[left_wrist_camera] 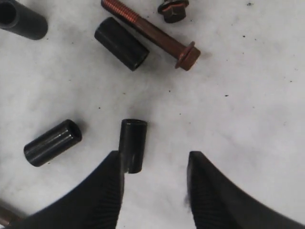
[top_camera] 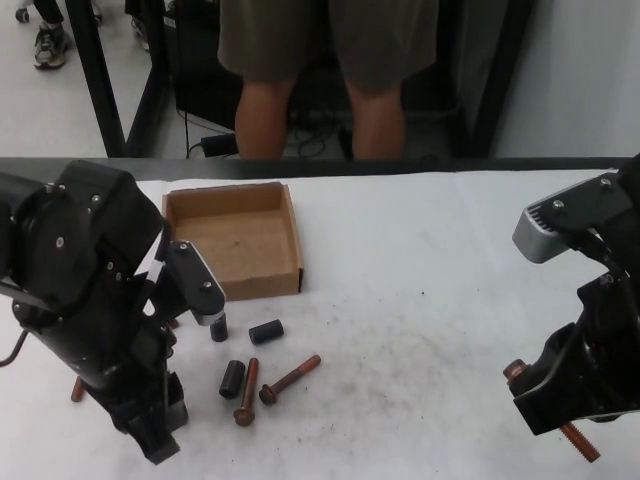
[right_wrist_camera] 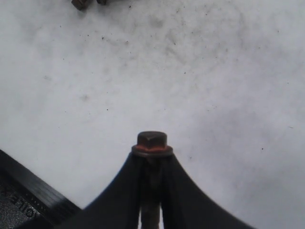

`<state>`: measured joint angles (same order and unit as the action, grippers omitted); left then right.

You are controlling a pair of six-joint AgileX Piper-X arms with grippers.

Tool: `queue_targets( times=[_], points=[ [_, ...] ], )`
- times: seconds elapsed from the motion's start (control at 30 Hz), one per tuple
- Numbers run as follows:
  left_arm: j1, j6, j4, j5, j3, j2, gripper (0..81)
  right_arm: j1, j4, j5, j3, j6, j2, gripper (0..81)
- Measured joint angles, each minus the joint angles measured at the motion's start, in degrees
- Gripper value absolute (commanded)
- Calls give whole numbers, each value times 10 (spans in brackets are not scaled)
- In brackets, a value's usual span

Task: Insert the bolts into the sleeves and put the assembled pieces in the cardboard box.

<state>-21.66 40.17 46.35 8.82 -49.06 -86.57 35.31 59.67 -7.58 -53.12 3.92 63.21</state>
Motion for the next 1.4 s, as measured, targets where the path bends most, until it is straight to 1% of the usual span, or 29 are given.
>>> queue_targets(
  times=[0.2, 0.37, 0.7, 0.77, 0.97, 1.0, 1.27, 1.4],
  points=[
    [0, 10, -17, -50, -1, -57, 405, 0, 0, 0, 0, 0, 0, 0],
    [0, 10, -23, -54, -3, -87, 405, 0, 0, 0, 1, 0, 0, 0],
    [0, 6, -26, -53, -7, -99, 397, 0, 0, 0, 1, 0, 0, 0],
    [0, 6, -23, -52, -9, -99, 337, 0, 0, 0, 1, 0, 0, 0],
    [0, 5, -25, -49, -10, -99, 29, 0, 0, 0, 1, 0, 0, 0],
    [0, 5, -25, -49, -10, -99, 6, 0, 0, 0, 1, 0, 0, 0],
    [0, 5, -25, -49, -10, -99, 8, 0, 0, 0, 1, 0, 0, 0],
    [0, -19, -23, -49, -11, -97, 8, 0, 0, 0, 1, -2, 0, 0]
  ],
)
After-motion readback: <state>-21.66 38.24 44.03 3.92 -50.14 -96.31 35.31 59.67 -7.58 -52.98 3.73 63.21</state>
